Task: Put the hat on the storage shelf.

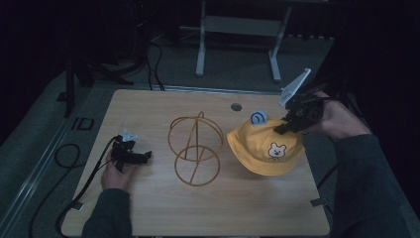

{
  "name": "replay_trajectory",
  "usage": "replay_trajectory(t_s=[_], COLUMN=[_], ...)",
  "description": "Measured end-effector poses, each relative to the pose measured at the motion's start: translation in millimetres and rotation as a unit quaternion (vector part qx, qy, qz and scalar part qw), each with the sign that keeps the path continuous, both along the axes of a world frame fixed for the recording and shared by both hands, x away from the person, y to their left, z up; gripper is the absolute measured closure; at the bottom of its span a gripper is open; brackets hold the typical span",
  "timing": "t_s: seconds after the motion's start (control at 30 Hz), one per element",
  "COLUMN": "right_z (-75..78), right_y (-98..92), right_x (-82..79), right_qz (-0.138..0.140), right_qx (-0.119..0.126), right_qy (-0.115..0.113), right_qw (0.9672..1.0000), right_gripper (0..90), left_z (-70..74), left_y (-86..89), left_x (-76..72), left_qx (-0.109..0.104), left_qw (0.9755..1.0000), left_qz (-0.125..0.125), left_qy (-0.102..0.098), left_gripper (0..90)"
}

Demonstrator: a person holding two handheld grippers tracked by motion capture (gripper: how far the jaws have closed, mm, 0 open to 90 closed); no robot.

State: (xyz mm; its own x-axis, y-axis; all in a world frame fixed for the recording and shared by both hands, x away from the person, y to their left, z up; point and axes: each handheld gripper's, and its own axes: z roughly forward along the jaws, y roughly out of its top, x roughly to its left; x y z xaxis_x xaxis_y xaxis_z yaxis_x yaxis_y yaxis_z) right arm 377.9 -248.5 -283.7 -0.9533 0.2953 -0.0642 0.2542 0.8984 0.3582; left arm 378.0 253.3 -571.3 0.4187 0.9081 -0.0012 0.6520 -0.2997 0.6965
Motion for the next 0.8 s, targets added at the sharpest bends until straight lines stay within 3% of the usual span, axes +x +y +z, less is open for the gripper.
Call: replay_trajectory(t_s=[0.8], right_z=[26.7], right_y=[1.9], right_x=[-2.4], right_qz=[0.008], right_qx=[0.032], right_qy=[-0.034], right_qw=[0.9989], right_gripper=[76.8], left_z=[0.0], left_y=[0.0], left_x=[0.0], left_qx=[0.000], left_qw=[1.0000], left_qz=[0.000], left_qy=[0.000], left_gripper=[6.0])
